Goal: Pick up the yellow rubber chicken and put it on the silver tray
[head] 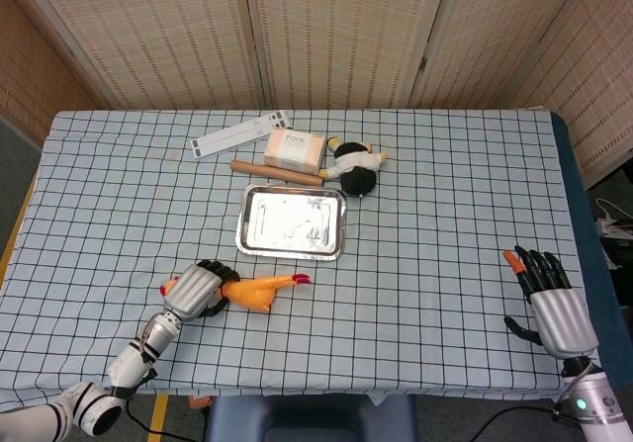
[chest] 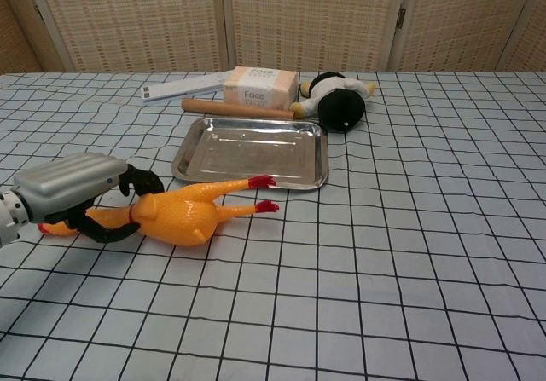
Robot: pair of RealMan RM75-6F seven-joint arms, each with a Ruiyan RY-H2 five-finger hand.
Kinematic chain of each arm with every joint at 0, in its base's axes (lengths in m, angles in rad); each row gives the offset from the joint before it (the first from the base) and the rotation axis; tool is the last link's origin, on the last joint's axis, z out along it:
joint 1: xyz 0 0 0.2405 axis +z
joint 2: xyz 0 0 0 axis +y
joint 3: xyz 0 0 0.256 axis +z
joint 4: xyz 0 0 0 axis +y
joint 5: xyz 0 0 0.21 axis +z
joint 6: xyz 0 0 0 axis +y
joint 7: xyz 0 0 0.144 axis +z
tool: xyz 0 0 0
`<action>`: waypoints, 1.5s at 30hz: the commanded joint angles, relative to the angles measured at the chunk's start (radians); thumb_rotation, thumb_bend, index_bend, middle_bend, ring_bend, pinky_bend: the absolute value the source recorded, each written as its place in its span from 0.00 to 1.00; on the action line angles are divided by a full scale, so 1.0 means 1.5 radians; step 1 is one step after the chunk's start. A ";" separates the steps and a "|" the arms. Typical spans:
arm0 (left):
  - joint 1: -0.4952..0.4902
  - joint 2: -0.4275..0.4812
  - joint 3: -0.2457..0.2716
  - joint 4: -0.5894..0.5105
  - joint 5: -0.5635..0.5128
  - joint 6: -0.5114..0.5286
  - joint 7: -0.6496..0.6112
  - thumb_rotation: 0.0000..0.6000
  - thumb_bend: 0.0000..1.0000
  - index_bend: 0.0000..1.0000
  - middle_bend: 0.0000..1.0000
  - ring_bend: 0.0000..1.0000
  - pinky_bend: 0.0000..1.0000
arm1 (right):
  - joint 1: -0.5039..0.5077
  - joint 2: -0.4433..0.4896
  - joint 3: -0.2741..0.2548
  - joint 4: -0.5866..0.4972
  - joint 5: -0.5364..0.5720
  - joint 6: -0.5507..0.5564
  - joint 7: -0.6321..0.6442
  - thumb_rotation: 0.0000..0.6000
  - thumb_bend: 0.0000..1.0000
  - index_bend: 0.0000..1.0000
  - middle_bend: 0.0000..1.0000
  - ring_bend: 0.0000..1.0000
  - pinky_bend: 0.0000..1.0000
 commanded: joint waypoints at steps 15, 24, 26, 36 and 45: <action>0.014 -0.028 -0.003 0.008 0.049 0.134 -0.069 1.00 0.73 0.83 0.81 0.66 0.83 | 0.057 0.014 -0.011 -0.087 -0.048 -0.070 0.060 1.00 0.13 0.00 0.00 0.00 0.00; 0.000 -0.033 0.008 -0.023 0.063 0.114 0.025 1.00 0.73 0.83 0.81 0.66 0.83 | 0.194 0.071 0.037 -0.260 -0.019 -0.257 0.070 1.00 0.13 0.00 0.00 0.00 0.00; -0.005 -0.033 0.009 -0.037 0.062 0.105 0.059 1.00 0.73 0.83 0.81 0.66 0.83 | 0.250 0.072 0.072 -0.298 0.038 -0.332 0.068 1.00 0.13 0.00 0.00 0.00 0.00; -0.032 -0.015 -0.012 -0.114 0.032 0.055 0.146 1.00 0.73 0.83 0.81 0.66 0.83 | 0.402 0.003 0.133 -0.317 0.304 -0.468 -0.040 1.00 0.13 0.00 0.00 0.00 0.00; -0.069 0.005 -0.058 -0.168 -0.041 -0.008 0.181 1.00 0.73 0.83 0.81 0.66 0.83 | 0.489 -0.067 0.108 -0.302 0.465 -0.445 -0.149 1.00 0.13 0.00 0.00 0.00 0.00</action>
